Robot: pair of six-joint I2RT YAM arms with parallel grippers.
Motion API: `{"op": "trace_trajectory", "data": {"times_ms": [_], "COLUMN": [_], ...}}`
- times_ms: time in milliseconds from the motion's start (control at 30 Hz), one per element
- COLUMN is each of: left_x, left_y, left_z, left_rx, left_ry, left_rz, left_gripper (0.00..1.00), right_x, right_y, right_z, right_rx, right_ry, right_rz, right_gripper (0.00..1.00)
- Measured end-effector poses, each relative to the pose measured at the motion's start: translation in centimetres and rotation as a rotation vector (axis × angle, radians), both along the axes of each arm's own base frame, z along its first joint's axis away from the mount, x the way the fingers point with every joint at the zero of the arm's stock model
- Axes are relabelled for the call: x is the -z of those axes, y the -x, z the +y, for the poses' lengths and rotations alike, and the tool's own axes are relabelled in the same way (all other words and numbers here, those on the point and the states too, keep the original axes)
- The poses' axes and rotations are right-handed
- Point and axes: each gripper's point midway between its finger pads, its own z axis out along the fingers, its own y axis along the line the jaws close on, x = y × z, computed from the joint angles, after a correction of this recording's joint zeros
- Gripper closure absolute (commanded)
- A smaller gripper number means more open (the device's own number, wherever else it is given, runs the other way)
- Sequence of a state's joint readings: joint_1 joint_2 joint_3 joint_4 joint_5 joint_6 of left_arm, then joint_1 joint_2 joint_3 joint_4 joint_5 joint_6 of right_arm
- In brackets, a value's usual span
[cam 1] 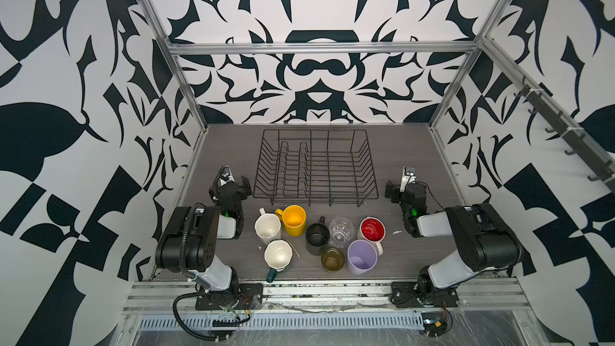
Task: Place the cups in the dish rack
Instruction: 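Raise both arms from the rest pose toward the cups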
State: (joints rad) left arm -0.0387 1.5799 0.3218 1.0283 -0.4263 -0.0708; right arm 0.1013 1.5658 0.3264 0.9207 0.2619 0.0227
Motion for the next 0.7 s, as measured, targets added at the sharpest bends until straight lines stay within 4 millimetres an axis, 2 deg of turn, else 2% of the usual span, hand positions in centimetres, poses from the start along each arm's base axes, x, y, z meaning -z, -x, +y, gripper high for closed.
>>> {"op": "trace_trajectory", "data": {"times_ms": [700], "left_x": [0.20], "left_y": [0.04], "left_z": [0.12], "left_rx": [-0.003], "left_ry": [0.000], "left_rz": [0.010], "left_gripper": [0.01], "right_x": [0.13], "right_y": [0.02], "right_z": [0.19], "right_rx": [-0.012], "right_ry": [0.000], "right_rz": [0.006], "right_gripper": [0.00]}}
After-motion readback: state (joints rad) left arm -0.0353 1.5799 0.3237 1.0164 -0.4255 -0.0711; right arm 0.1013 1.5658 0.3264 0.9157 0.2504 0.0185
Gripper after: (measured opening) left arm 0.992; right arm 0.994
